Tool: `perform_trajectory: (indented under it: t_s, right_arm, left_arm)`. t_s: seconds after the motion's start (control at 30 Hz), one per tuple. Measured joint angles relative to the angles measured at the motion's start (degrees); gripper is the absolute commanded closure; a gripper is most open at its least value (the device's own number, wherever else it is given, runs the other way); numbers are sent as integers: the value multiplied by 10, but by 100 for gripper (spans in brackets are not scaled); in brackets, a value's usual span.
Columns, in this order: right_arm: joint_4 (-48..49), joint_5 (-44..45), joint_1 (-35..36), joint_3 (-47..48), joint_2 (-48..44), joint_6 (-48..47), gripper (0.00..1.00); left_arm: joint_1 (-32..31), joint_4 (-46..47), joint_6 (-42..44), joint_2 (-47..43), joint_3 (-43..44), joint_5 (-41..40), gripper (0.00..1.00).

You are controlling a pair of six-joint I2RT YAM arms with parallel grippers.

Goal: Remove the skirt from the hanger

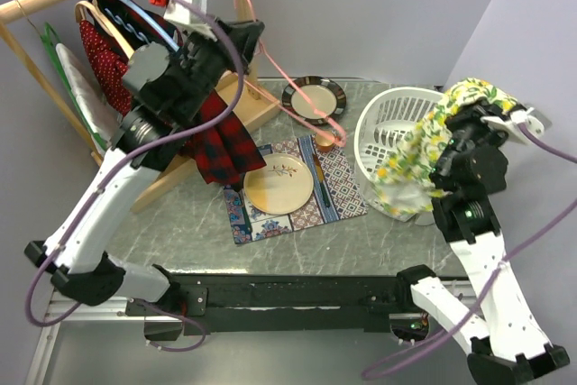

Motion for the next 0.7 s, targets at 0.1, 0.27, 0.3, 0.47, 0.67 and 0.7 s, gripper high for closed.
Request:
perform_trajectory:
  t_s: [0.1,0.27,0.3,0.47,0.67,0.7]
  right_arm:
    - [12,-25,-19,3,30,-4,100]
    - [40,-63,-50,13,94,-31,100]
    - [44,-71,-60,14,108,-36,100]
    - [40,-96,-105,43,155,-44,100]
    - [31,-151,-123,75,176,-28,100]
    - [26,-160,-123,75,176,-24,100]
  left_arm:
    - [0,6,-9,-25,-19,57,99]
    - [0,17,-26,-63,-59,137,99]
    - [0,17,-28,-70,-69,149,99]
    - [0,14,-32,-100,-111,183,99]
    - [0,10,-32,-121,-158,218,99]
    - [0,10,-32,-125,-169,224,99]
